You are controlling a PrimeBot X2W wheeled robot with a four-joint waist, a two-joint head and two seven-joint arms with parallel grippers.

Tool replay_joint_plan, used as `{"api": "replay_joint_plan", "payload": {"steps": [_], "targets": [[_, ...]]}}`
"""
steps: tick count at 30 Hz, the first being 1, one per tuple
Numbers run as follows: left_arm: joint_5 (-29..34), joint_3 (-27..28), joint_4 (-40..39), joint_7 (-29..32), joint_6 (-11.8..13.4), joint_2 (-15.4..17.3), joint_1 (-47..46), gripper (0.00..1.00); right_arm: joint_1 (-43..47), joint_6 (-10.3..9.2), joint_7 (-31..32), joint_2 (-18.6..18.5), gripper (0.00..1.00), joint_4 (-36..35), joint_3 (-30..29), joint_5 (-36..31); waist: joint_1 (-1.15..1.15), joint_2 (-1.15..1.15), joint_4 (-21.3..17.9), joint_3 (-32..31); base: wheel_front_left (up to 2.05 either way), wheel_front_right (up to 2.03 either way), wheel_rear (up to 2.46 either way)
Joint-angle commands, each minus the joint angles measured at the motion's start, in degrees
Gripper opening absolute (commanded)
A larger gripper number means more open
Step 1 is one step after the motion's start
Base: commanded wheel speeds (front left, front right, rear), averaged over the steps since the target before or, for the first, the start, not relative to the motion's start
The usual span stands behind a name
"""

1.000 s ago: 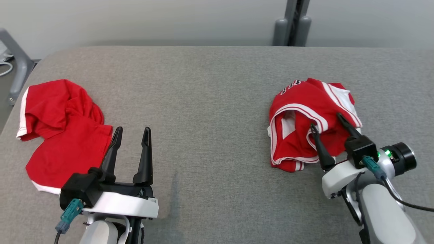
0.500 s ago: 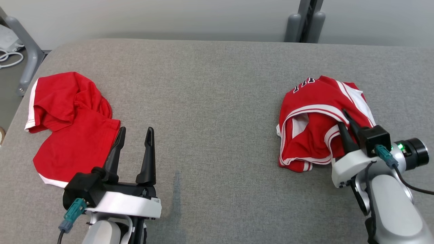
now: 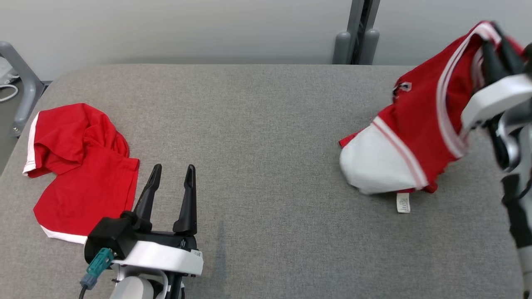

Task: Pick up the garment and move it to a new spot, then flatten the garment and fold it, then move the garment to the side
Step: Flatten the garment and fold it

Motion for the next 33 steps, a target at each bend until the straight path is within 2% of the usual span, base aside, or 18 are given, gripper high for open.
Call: {"api": "replay_joint_plan", "payload": {"steps": [1,6,8,13,17,21,23,26,31,33], "targets": [[-0.3,-0.2,0.1,-0.2,0.2,0.2,0.2,1.0,-2.0,-0.01,1.2,-1.0,0.0,0.1,0.3,1.4,0.0,0.0,0.2,-0.3,0.0,0.0,0.0],[-0.5,-0.5,0.1,-0.2,0.3,0.2,0.6,1.0,-7.7,-0.01,3.1,-4.2,0.0,1.2,-1.2,3.3,0.0,0.0,0.4,-0.7,0.0,0.0,0.0],[-0.4,-0.6,0.2,-0.2,0.1,0.2,0.7,1.0,-11.0,-0.01,2.8,-5.5,0.0,1.9,-3.6,2.3,0.0,0.0,0.6,-0.8,0.0,0.0,0.0],[-0.2,-0.4,0.1,-0.2,0.1,0.2,0.7,1.0,-18.2,-0.01,0.3,-6.1,0.0,2.9,-9.6,-1.5,0.0,0.0,1.4,-1.1,0.0,0.0,0.0],[-0.3,-0.3,0.1,-0.2,0.1,0.2,1.0,1.0,-21.9,0.0,-2.0,-3.3,0.0,3.5,-14.8,-6.1,0.0,0.0,1.7,-1.4,0.0,0.0,0.0],[-0.7,-0.5,0.1,-0.2,0.4,0.2,1.4,1.0,-22.7,-0.01,-3.0,1.7,0.0,4.8,-15.0,-8.9,0.0,0.0,1.7,-1.8,0.0,0.0,0.0],[-0.8,-0.7,0.1,-0.2,0.5,0.2,1.5,1.0,-22.9,-0.01,-3.2,4.3,0.0,6.0,-15.4,-7.5,0.0,0.0,1.7,-1.9,0.0,0.0,0.0],[-1.0,-0.7,-0.1,-0.2,0.6,0.2,1.4,1.0,-24.2,-0.01,-3.7,7.0,0.0,7.9,-11.8,-4.4,0.0,0.0,1.6,-1.8,0.0,0.0,0.0],[-1.1,-1.3,0.2,-0.2,0.5,0.2,1.0,1.0,-27.2,-0.01,-5.4,8.0,0.0,9.7,-5.2,7.2,0.0,0.0,2.2,-2.0,0.0,0.0,0.0],[-1.3,-1.5,0.3,-0.2,0.6,0.3,1.1,1.0,-27.6,-0.01,-6.4,7.9,0.0,9.6,-5.1,10.8,0.0,0.0,2.4,-2.2,0.0,0.0,0.0]]}}
